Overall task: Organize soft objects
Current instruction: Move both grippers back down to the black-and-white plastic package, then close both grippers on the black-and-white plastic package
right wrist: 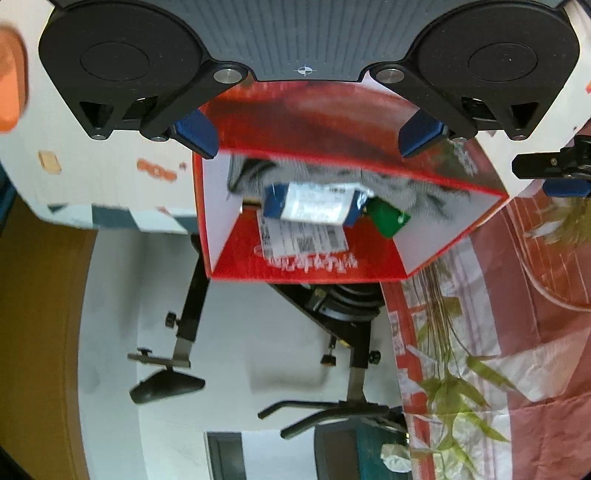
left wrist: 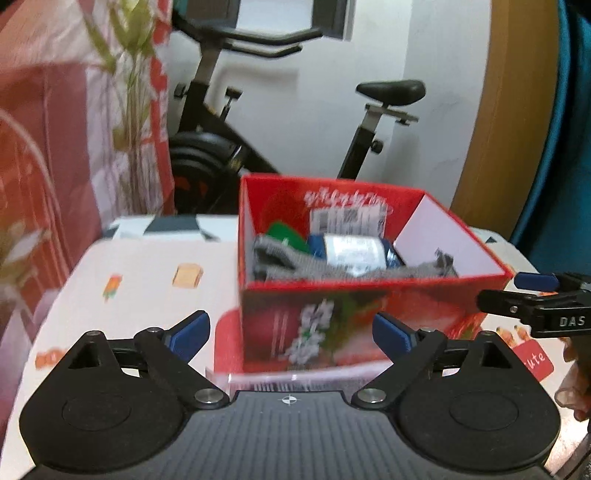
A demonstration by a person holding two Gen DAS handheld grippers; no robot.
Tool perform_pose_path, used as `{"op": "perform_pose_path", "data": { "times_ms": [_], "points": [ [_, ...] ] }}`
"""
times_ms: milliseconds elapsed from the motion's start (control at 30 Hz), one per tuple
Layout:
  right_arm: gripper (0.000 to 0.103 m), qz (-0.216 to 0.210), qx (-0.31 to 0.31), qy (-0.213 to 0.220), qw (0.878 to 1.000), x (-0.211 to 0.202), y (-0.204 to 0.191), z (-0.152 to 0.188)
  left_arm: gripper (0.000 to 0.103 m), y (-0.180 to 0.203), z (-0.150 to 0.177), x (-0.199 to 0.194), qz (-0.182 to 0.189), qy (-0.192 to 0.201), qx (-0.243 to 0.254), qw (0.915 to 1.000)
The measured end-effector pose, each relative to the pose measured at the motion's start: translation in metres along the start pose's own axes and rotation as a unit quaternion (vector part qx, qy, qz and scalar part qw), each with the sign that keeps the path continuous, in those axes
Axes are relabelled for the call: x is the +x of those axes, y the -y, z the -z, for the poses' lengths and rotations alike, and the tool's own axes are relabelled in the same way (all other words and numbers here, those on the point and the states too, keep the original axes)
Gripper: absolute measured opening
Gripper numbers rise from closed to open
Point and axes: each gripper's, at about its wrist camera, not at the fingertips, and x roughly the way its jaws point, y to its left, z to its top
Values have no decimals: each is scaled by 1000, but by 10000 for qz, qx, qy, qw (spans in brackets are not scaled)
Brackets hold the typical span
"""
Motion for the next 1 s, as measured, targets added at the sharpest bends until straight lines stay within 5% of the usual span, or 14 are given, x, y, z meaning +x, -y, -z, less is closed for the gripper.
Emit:
{"op": "perform_pose_path", "data": {
  "times_ms": [600,800,867,1000],
  "points": [
    [103,-96,46,-1021,9947,29,-25,93,95,-36,59,32,-277,-1007,-628,9925],
    [102,-301,306,-1077,9933,33,-15,103,91,-43,70,31,68,-974,-871,9914],
    [102,-315,284,-1074,9933,33,-15,105,79,-41,71,31,282,-1025,-855,9906],
    [102,-329,321,-1079,9931,34,-9,107,73,-32,74,28,527,-1061,-643,9909]
  ]
}}
